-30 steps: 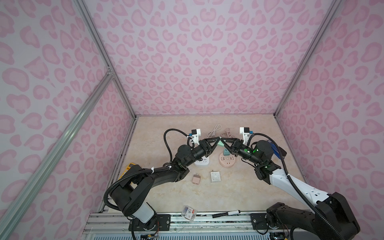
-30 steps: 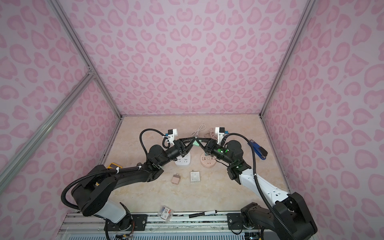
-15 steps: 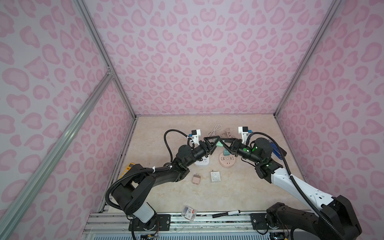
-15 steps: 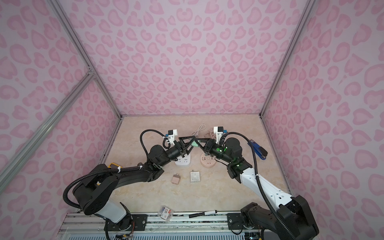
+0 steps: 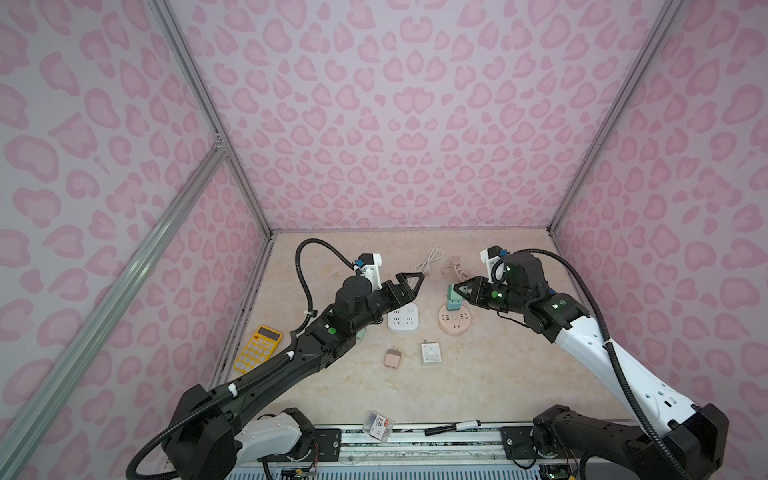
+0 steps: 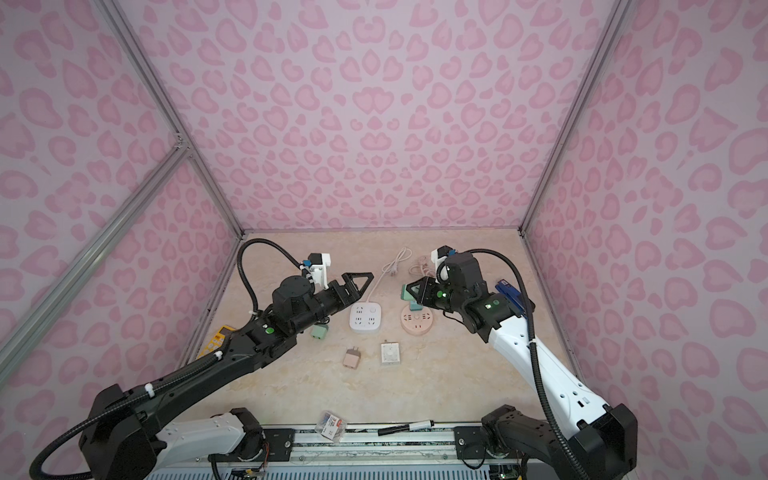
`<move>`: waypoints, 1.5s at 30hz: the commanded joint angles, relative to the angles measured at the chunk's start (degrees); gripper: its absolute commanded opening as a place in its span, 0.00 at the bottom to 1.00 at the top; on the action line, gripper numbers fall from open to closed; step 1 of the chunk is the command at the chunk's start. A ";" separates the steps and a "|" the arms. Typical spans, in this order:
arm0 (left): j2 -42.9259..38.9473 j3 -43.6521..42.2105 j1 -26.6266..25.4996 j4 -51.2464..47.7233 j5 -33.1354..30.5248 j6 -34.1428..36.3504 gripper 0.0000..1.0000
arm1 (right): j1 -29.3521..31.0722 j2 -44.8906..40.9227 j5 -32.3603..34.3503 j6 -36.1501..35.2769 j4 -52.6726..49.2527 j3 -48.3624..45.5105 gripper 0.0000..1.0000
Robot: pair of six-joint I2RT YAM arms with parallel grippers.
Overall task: Insert the plug
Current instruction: 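Carry the mint-green charger over the pink strip while the left arm draws back, then lower the mint-green charger with the right gripper onto the pink strip's socket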
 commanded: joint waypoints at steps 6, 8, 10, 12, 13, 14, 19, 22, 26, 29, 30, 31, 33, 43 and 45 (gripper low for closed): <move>-5.89 -3.17 0.00 -21.05 -11.43 11.60 0.99 | -0.27 4.09 11.27 -14.64 -17.23 6.74 0.00; -6.26 -4.31 -0.01 -20.32 -10.77 10.80 0.99 | -0.43 4.88 12.65 -14.07 -17.53 6.83 0.00; -6.52 -5.13 0.06 -19.96 -10.27 10.16 0.99 | -0.58 5.90 13.03 -13.72 -17.88 7.41 0.00; -6.68 -5.59 0.04 -19.39 -10.02 9.85 0.99 | -0.69 7.46 13.84 -13.40 -19.10 8.72 0.00; -6.80 -5.68 0.07 -19.09 -10.02 9.85 0.99 | -0.68 8.00 14.19 -13.16 -19.59 9.34 0.00; -6.78 -5.92 0.06 -18.71 -10.06 9.89 0.99 | -0.67 8.52 13.93 -13.19 -19.53 9.62 0.00; -4.81 -3.21 0.06 -19.45 -10.27 10.20 1.00 | -0.80 12.56 14.24 -13.90 -22.41 13.90 0.00; -4.43 -3.60 0.03 -18.02 -10.92 10.33 1.00 | -0.81 15.79 13.48 -14.73 -22.60 14.71 0.00; -3.65 -3.82 0.03 -17.56 -10.95 11.38 0.99 | -0.90 20.23 13.48 -14.49 -21.03 14.13 0.00; -2.95 -4.04 0.05 -16.74 -10.46 11.52 0.99 | -0.87 21.28 13.90 -13.45 -18.59 12.24 0.00; -2.76 -3.95 0.01 -16.58 -10.22 11.37 1.00 | -0.89 21.20 14.26 -13.13 -17.82 11.52 0.00; -2.60 -3.84 0.06 -16.54 -9.88 11.13 1.00 | -0.89 21.13 14.59 -12.89 -17.46 11.05 0.00; -2.34 -3.93 0.03 -16.14 -9.21 10.82 1.00 | -0.91 21.37 15.12 -12.56 -17.66 10.94 0.00; -1.66 -6.06 -0.01 -13.21 -9.31 11.67 1.00 | -1.04 22.52 15.97 -13.65 -17.30 10.30 0.00; -1.05 -5.80 0.06 -13.04 -8.98 11.83 1.00 | -1.05 23.63 15.97 -14.17 -17.83 11.11 0.00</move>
